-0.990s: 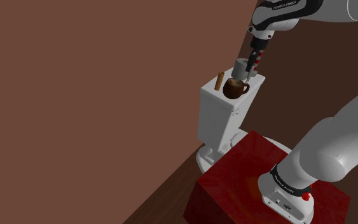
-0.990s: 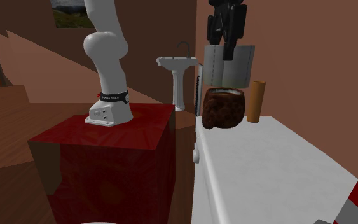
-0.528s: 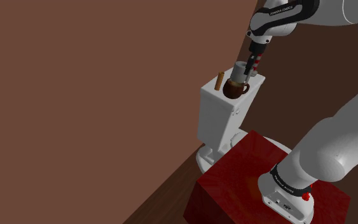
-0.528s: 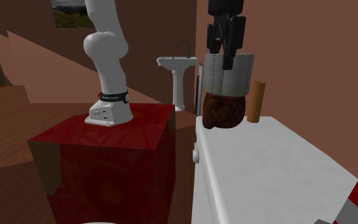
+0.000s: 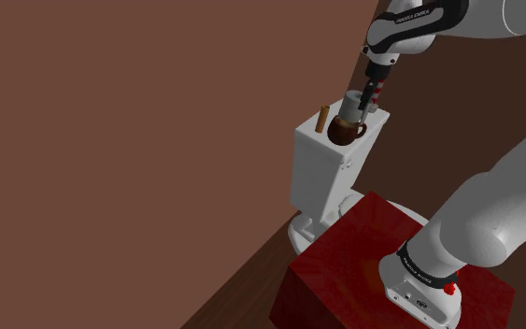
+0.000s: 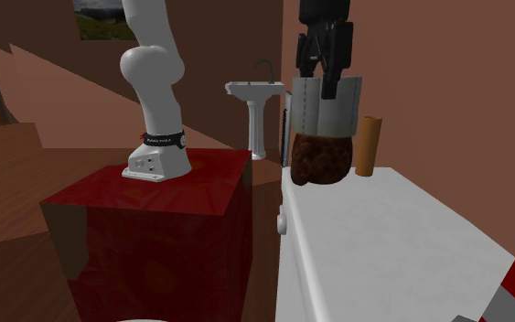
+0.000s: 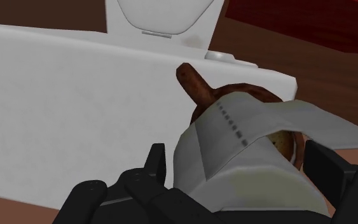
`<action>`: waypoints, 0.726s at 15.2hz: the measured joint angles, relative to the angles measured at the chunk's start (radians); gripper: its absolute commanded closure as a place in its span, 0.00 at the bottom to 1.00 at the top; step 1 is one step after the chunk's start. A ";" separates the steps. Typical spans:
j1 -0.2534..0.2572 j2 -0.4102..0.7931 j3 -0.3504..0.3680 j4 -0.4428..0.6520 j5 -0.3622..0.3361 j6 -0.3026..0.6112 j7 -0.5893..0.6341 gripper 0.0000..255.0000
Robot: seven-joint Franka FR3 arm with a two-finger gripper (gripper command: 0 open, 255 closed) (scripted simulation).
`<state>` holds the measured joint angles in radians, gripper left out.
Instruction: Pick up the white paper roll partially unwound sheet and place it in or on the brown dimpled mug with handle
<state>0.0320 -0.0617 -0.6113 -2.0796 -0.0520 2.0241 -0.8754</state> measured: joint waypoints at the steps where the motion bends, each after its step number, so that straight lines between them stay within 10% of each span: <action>1: 0.000 0.000 0.000 0.000 0.000 0.000 0.000 0.00; 11: 0.003 -0.031 0.008 0.100 -0.016 -0.126 0.011 0.00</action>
<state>0.0352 -0.0929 -0.6032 -1.9800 -0.0677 1.8980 -0.8640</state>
